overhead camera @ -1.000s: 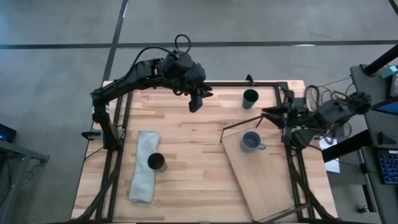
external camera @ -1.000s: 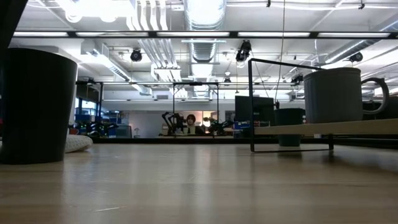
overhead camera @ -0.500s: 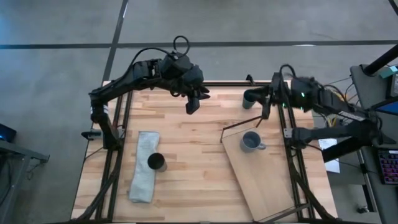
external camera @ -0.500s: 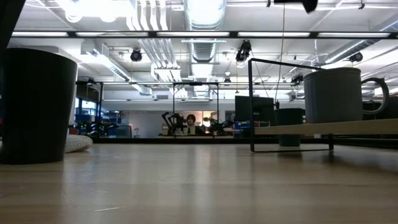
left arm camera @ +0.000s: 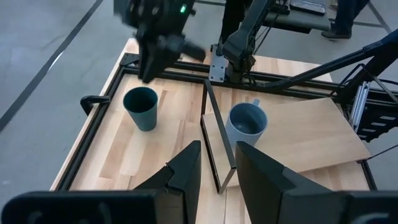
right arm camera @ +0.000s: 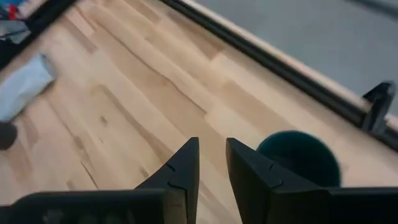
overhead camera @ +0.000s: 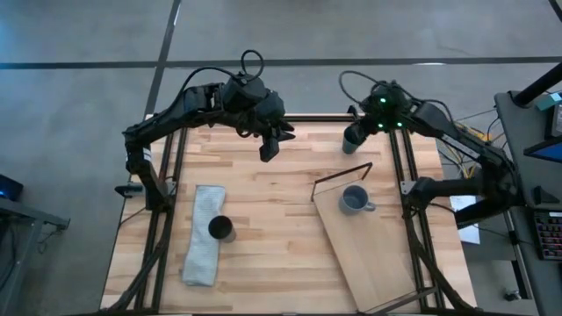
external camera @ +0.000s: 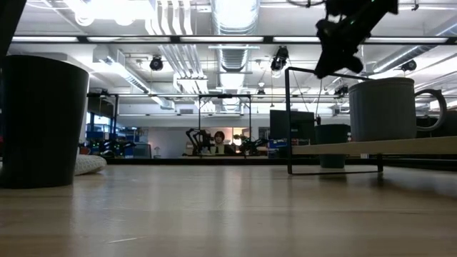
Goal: Stack small to large cups/mugs on shelf
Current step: Put the blue cup on the shelf, then put the black cup on the shelf
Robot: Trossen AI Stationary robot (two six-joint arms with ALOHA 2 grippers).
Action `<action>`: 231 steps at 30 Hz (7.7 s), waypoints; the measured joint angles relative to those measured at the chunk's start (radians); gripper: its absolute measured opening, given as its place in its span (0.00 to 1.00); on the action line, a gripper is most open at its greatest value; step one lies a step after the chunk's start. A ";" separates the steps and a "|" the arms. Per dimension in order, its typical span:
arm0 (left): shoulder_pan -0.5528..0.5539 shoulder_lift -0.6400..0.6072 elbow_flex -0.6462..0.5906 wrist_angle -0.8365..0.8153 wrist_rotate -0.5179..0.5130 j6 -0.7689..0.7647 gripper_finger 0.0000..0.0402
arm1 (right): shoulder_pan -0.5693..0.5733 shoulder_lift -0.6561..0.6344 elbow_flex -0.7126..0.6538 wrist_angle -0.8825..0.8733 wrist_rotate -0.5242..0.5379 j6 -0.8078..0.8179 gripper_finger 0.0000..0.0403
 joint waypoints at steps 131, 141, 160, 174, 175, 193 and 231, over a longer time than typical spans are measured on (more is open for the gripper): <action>-0.005 -0.007 -0.051 -0.138 -0.230 -0.079 0.21 | 1.292 0.116 0.344 -0.663 0.174 0.543 0.02; -0.005 -0.008 -0.051 -0.203 -0.229 -0.070 0.21 | 1.322 0.249 0.295 -0.658 0.263 0.824 0.02; -0.006 -0.008 -0.051 -0.247 -0.229 -0.004 0.21 | 1.349 0.476 0.341 -0.626 0.221 0.999 0.02; -0.005 -0.009 -0.051 -0.246 -0.229 0.011 0.21 | 1.350 0.517 0.343 -0.625 0.203 1.047 0.02; -0.005 -0.009 -0.051 -0.246 -0.229 0.011 0.21 | 1.350 0.517 0.343 -0.623 0.203 1.047 0.02; -0.005 -0.009 -0.050 -0.247 -0.229 0.011 0.21 | 1.349 0.542 0.343 -0.607 0.203 1.081 0.02; -0.025 -0.057 -0.050 -0.377 -0.151 -0.057 0.21 | 1.347 0.530 0.587 -0.710 0.114 1.093 0.18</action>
